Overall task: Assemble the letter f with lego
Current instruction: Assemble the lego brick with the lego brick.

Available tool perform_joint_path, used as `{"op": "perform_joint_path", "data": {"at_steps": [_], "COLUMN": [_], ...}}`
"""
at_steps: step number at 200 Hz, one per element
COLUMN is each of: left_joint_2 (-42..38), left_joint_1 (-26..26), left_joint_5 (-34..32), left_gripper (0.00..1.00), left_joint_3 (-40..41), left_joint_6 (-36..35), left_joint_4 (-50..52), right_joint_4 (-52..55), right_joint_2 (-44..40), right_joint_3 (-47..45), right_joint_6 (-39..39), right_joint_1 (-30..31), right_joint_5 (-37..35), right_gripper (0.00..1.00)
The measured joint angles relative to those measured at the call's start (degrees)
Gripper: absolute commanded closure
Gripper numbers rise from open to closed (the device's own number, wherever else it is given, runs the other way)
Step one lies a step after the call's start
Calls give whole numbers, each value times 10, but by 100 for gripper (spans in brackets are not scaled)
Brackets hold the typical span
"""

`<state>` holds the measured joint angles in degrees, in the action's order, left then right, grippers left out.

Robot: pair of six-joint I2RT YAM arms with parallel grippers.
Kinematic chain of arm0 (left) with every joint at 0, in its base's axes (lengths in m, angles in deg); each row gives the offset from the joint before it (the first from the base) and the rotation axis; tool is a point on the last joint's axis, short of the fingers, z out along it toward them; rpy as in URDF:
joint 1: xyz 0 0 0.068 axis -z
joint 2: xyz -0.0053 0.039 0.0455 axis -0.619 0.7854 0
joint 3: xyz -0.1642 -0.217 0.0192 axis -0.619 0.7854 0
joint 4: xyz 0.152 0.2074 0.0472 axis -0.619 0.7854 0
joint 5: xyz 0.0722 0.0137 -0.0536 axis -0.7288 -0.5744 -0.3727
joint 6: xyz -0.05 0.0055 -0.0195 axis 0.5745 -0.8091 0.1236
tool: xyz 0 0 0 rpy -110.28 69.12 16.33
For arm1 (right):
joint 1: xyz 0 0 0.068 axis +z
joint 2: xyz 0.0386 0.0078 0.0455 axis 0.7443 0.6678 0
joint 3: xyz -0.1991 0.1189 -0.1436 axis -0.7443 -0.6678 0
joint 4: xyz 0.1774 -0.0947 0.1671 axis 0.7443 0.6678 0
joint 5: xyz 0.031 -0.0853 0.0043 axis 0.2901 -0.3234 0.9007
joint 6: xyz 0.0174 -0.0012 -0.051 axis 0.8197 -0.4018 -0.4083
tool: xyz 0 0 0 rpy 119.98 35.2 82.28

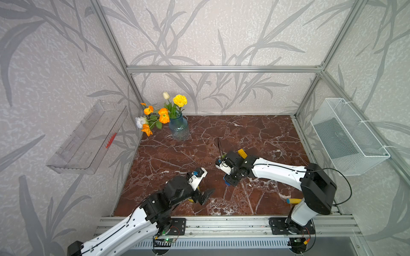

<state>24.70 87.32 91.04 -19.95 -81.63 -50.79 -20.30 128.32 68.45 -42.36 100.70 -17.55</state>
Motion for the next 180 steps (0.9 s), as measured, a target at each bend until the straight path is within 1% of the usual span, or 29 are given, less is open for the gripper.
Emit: {"op": "perform_joint_path", "data": {"at_steps": [115, 180], "left_joint_2": [0, 0], "left_joint_1": [0, 1], "left_joint_5": [0, 0], "left_gripper": [1, 1], "left_joint_3": [0, 0], "left_joint_6": [0, 0], "left_joint_4": [0, 0], "right_joint_4": [6, -8], "right_joint_2": [26, 34], "right_joint_3": [21, 24], "right_joint_6": [-3, 9], "right_joint_1": [1, 16], "right_joint_5": [1, -8], "right_gripper": [77, 78]}}
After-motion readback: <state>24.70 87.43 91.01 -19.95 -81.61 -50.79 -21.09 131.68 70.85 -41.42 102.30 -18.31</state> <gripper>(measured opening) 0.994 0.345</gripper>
